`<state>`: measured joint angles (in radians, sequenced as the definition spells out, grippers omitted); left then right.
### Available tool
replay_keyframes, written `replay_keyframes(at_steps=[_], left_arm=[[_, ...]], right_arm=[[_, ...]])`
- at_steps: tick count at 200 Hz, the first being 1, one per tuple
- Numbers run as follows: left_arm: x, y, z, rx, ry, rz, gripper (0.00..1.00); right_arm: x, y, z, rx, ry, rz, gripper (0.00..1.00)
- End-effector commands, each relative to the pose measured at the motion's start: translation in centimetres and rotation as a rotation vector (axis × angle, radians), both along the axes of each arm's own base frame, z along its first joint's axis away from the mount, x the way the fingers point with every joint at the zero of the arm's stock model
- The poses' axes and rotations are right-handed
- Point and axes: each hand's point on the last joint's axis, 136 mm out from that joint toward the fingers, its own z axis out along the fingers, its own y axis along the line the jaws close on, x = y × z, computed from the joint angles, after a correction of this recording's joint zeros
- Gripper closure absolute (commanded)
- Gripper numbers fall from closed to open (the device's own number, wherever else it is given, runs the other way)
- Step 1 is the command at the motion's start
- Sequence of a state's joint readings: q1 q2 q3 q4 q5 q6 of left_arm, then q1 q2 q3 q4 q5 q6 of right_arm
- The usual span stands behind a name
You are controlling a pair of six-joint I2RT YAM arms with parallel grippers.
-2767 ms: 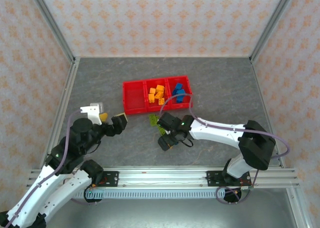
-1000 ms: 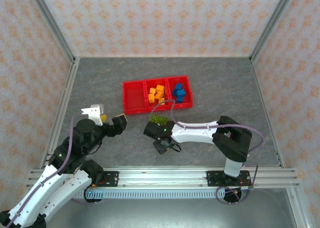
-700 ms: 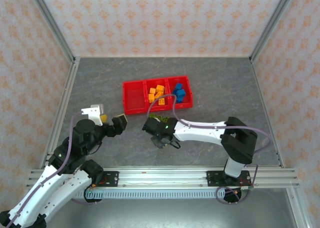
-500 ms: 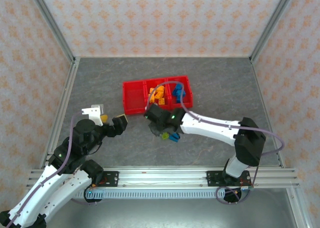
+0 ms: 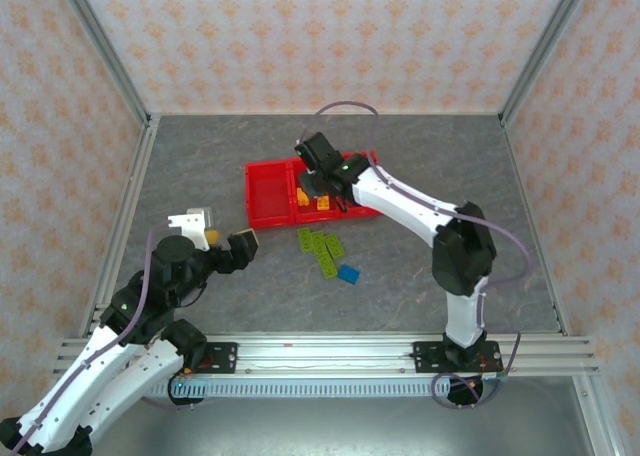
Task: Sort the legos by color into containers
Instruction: Place the lego in the container.
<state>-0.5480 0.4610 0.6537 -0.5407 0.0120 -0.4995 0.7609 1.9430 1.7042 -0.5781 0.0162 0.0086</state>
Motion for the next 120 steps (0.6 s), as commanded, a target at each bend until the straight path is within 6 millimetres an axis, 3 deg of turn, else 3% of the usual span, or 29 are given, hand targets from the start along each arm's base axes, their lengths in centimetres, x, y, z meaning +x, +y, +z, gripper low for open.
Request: replay_keyframes(at_steps=[1,28,54,65,92,120], left_arm=[[0.3,-0.4,0.1,-0.006,-0.013,-0.015,0.01],[0.3,-0.5,0.1,-0.008,-0.013,-0.021,0.01],[0.4,-0.6,-0.1,-0.003,-0.011,-0.022,0.01],[0.4,-0.6,-0.2,0.000,-0.007,-0.024,0.01],[0.6,-0.9,-0.7,0.009,0.010,-0.034,0.01],[0.8,-1.1,-1.2,0.021,0.031,-0.038,0.00]], right_arm=[[3.2,-0.2,-0.4,-0.046,-0.051,-0.014,0.75],[5.2,0.7,-2.0,-0.084,-0.062,0.008,0.74],[5.9,0.7,-2.8,-0.122,-0.061,-0.003,0.64],[5.6,0.7,-2.6,-0.114,-0.042,-0.004,0.56],[4.1,0.3,-1.1,-0.077,-0.020,-0.030,0.26],[1.3,-1.1,0.6,-0.050,0.010,-0.061,0.13]])
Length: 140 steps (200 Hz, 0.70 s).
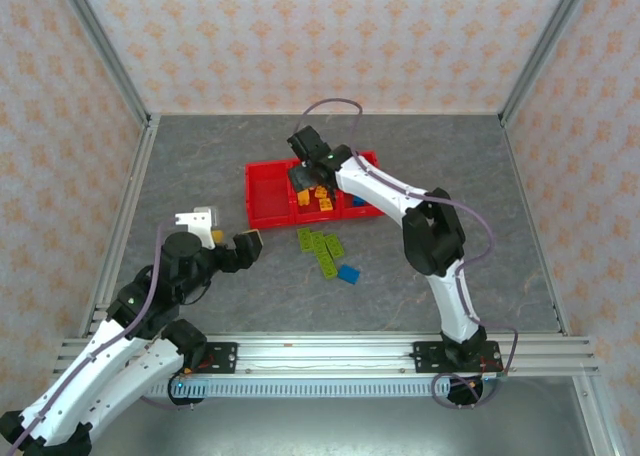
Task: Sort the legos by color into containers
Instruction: Place the lego in the container, then pick up the lego from the bottom-center of the table.
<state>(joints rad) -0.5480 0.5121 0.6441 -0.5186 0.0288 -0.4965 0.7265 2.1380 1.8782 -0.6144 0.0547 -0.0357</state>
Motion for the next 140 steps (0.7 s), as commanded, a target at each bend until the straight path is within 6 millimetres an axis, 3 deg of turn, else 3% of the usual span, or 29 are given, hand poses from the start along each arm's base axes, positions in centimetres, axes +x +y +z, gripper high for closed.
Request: replay_keyframes(at_steps=[1,54,77,100,120,140], left_arm=[[0.2,-0.5,-0.1,0.004,-0.004,-0.022,0.00],[0.1,-0.2,0.3,-0.006,-0.030,-0.014,0.01],[0.1,-0.3,0.4,-0.009,-0.034,-0.019,0.01],[0.0,-0.4,0.4,-0.011,-0.037,-0.028,0.01],[0.0,-0.4,0.5,-0.013,-0.040,-0.027,0.01],[0.0,-0.2,0.5,-0.012,-0.044,-0.022,0.01]], right_arm=[[-2.9,-1.6,4.2,0.039,0.001,-0.038,0.13],[-13.4,-5.8,2.3,0.003,0.083,0.106,0.11],[-17.7,-6.3,3.0,-0.157,-0.106,0.285,0.12],[-21.4,-7.2,1.1,-0.264,-0.120,0.544,0.11],[-22.6,-8.9,-1.5,-0.350,-0.119,0.641,0.05],[-22.0,-9.8,-3.2,-0.409,-0.089,0.574,0.01]])
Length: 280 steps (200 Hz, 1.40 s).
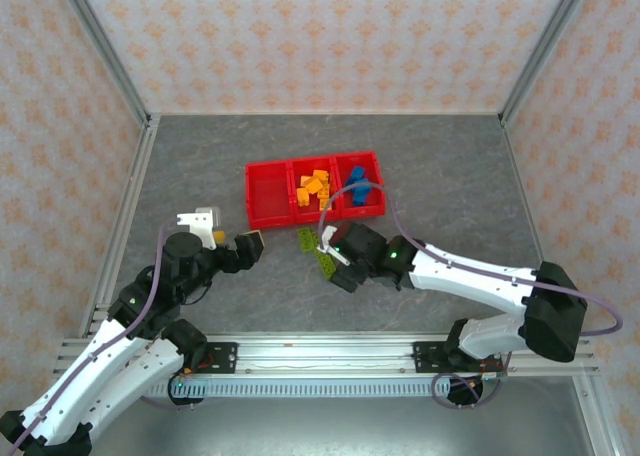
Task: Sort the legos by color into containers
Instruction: Pick up the lego from the bottom-center of the table.
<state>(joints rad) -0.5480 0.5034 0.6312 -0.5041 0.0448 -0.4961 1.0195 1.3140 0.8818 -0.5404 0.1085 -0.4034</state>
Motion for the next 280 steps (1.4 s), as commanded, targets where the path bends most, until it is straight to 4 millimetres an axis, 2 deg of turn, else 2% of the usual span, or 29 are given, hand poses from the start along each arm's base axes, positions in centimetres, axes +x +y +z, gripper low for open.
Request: replay_keyframes(at_steps=[1,37,63,106,129,161,183,210,229,258,280], left_arm=[[0.1,0.0,0.6,-0.001,-0.040,-0.006,0.01],[0.1,0.1,0.5,-0.001,-0.040,-0.004,0.01],[0.1,0.1,0.5,0.000,-0.040,-0.004,0.01],[0.1,0.1,0.6,-0.003,-0.044,-0.004,0.01],[0.1,-0.1,0.6,-0.005,-0.045,-0.012,0.01],[0.0,-0.1,0.5,-0.007,-0.045,-0.015,0.01],[0.0,0.0,0.5,-0.006,-0.047,-0.011,0.01],[-0.1,0.0,0.8,-0.013,-0.059,-0.011,0.00],[-0.2,0.2,1.0,-0.017,-0.068,-0.008,0.01],[-0.2,0.2,1.2,-0.021,-0.078,-0.010,0.01],[-0.3,0.2,1.3,-0.022,-0.080,-0.011,0.01]], right_arm=[[1.1,-0.7,-1.2,-0.093,-0.053,0.015,0.00],[-0.1,-0.6,-5.0,-0.127,0.063,0.014,0.01],[0.5,-0.2,-5.8,-0.121,0.040,0.018,0.00],[0.9,-0.3,-8.0,-0.145,0.116,-0.006,0.04],[1.2,-0.9,-9.4,-0.164,0.153,-0.037,0.12],[0.3,-1.4,-11.9,-0.225,0.240,-0.027,0.27],[-0.1,-1.1,-12.7,-0.244,0.293,-0.010,0.46],[-0.2,-0.5,-12.4,-0.234,0.317,0.002,0.67],[0.0,-0.1,-11.2,-0.204,0.301,0.002,0.79],[0.6,0.6,-8.6,-0.137,0.266,-0.017,0.89],[1.1,1.3,-6.1,-0.063,0.232,-0.038,0.92]])
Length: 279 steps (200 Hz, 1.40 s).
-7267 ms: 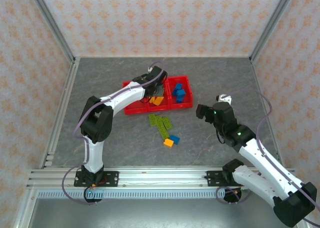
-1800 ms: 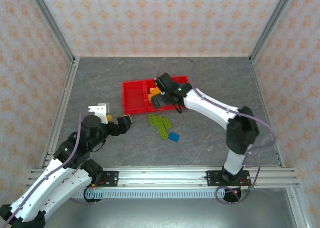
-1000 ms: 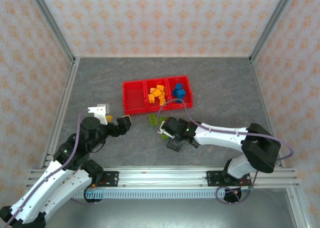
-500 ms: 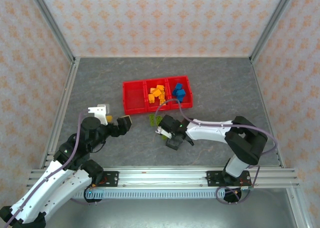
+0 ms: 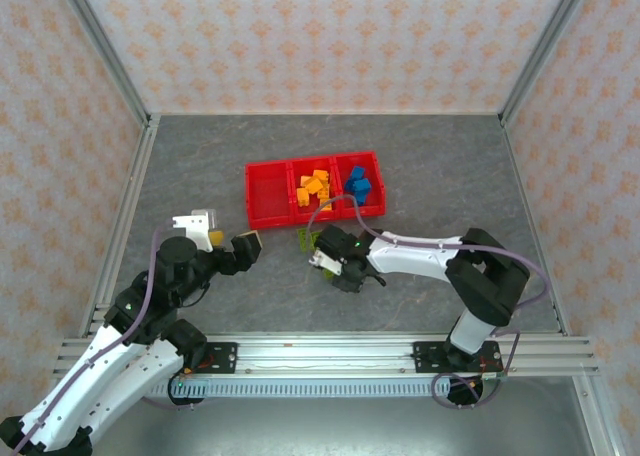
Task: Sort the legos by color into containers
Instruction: Pick up the lego from the bottom-center of the table, then place the lego in the container.
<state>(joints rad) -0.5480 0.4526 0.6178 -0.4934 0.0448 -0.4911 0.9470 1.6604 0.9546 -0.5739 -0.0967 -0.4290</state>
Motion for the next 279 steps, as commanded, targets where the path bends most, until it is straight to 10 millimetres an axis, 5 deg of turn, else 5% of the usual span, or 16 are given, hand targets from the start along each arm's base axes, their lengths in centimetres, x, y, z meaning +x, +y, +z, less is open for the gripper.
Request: replay_keyframes(at_steps=[1,65,111,133,182,279], left_arm=[[0.1,-0.1,0.5,0.000,-0.037,-0.009,0.01],[0.1,-0.2,0.5,-0.002,-0.038,-0.013,0.01],[0.1,-0.2,0.4,-0.001,-0.036,-0.018,0.01],[0.1,-0.3,0.4,-0.002,-0.035,-0.021,0.01],[0.1,-0.5,0.4,-0.004,-0.034,-0.030,0.01],[0.1,-0.9,0.1,-0.001,-0.022,-0.051,0.01]], right_arm=[[2.1,0.8,3.0,0.088,-0.099,-0.071,0.92],[4.9,0.9,11.7,0.285,-0.246,-0.161,0.99],[12.8,-2.3,19.6,0.473,-0.436,-0.394,1.00],[16.3,-3.6,21.4,0.583,-0.438,-0.498,1.00],[21.8,-4.0,19.3,0.612,-0.367,-0.579,1.00],[26.9,-1.9,12.8,0.516,-0.242,-0.598,0.97]])
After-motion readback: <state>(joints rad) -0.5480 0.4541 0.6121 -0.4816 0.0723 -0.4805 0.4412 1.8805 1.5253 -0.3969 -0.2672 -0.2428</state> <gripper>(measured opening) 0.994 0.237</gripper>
